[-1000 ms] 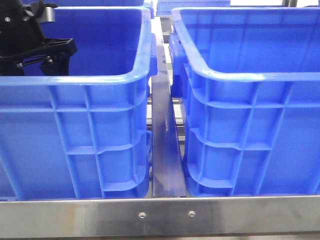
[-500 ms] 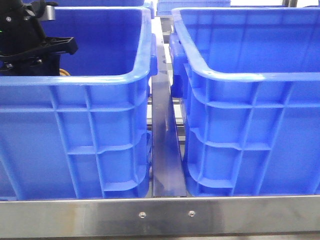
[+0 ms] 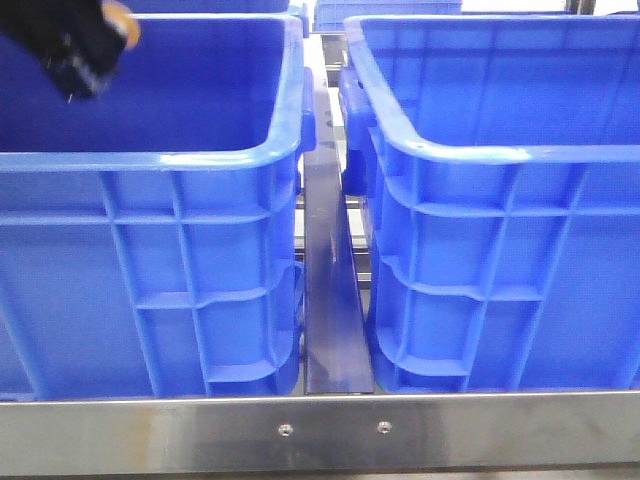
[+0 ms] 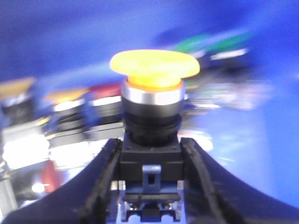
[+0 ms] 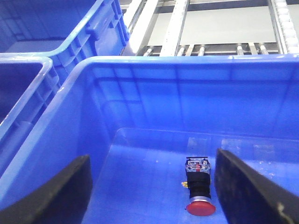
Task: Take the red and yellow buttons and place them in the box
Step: 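Lift the yellow button and pass it to the right gripper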
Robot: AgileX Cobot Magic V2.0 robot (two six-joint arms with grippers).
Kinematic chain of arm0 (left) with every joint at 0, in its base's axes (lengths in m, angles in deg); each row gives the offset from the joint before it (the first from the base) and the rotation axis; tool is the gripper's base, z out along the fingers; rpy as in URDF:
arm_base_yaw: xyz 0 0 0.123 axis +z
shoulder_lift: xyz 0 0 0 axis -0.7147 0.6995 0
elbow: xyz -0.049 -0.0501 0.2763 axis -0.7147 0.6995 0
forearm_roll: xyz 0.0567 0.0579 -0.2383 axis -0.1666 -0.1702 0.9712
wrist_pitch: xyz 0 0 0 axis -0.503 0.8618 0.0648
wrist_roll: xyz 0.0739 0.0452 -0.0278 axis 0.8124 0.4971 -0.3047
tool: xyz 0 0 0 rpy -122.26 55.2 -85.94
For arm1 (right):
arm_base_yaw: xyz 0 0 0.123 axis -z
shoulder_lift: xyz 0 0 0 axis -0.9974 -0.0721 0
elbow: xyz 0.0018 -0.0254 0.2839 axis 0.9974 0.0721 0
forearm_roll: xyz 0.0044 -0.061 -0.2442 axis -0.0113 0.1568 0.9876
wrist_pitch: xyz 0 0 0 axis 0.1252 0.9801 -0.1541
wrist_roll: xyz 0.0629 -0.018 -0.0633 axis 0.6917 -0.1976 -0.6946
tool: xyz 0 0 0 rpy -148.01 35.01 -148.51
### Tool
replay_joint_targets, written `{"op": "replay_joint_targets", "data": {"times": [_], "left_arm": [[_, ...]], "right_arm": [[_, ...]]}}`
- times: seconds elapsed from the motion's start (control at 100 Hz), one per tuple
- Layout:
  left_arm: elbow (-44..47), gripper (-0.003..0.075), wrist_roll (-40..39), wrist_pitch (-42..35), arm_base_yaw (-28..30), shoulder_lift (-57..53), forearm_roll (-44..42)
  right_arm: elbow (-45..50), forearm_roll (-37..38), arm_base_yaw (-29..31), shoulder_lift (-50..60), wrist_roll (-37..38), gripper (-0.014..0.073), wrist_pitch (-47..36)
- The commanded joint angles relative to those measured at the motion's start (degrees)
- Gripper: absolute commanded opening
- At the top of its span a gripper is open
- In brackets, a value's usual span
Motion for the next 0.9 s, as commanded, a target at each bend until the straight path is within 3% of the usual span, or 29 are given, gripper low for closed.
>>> {"op": "replay_joint_targets", "data": {"times": [0.0, 0.58, 0.73, 0.89], "left_arm": [[-1.83, 0.0104, 0.59, -1.98, -2.67, -4.71, 1.39], [-1.83, 0.0104, 5.25, -1.98, -23.42, -6.79, 7.02], [-1.83, 0.0104, 5.59, -2.06, -25.37, -6.57, 7.02], [-1.83, 0.0104, 5.59, -2.21, -25.37, -6.57, 7.02]], "right_arm": [[-1.54, 0.05, 0.23, 0.84, -0.3, 0.0557, -1.58], [-1.54, 0.05, 0.23, 0.84, -0.3, 0.0557, -1.87], [-1.99, 0.05, 0.23, 0.84, -0.3, 0.0557, -1.38], [-5.29, -0.19, 0.23, 0.33, 0.46, 0.0557, 5.35]]}}
